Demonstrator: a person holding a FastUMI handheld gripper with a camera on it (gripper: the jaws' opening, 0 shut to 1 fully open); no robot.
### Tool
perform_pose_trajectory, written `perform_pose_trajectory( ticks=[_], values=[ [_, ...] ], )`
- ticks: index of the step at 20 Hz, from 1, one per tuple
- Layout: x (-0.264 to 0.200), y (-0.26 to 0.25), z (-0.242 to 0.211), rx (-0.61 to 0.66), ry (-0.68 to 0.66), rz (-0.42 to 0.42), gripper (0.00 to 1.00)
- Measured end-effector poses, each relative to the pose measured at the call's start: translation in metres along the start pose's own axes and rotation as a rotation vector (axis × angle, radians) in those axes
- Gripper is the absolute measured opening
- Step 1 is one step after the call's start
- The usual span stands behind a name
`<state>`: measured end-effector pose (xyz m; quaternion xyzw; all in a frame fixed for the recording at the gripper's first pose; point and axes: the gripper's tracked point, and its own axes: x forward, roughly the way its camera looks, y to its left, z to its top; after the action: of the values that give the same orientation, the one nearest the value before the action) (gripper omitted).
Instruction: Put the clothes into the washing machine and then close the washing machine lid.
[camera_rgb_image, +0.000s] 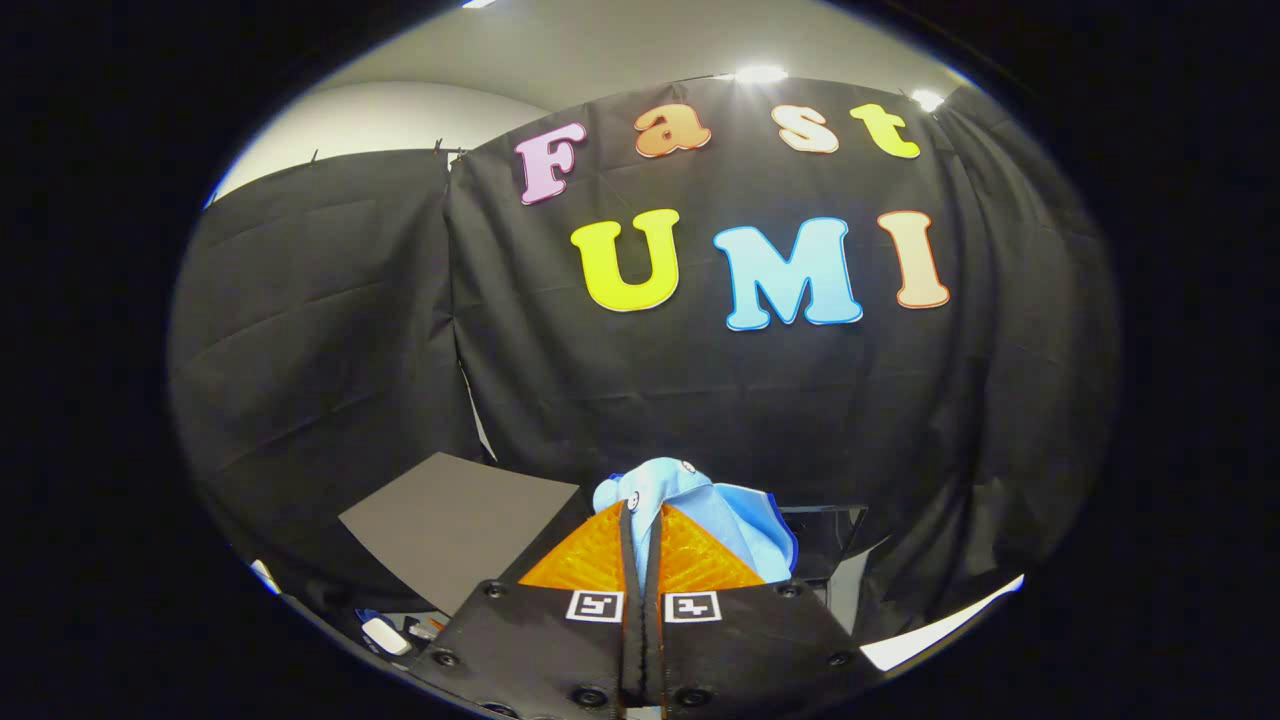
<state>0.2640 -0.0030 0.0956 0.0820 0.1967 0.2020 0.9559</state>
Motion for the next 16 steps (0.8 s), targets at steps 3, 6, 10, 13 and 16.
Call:
perform_pose_trajectory(
  ticks=[3, 6, 10, 13, 16],
  values=[
    [0.016, -0.003, -0.031, -0.004, 0.057, -0.01, 0.01],
    [0.03, -0.007, -0.061, -0.023, 0.106, -0.022, 0.01],
    [0.047, -0.017, -0.108, -0.011, 0.161, -0.051, 0.01],
    [0.06, -0.026, -0.143, -0.014, 0.21, -0.077, 0.01],
    [0.075, -0.036, -0.172, -0.004, 0.256, -0.101, 0.01]
  ],
)
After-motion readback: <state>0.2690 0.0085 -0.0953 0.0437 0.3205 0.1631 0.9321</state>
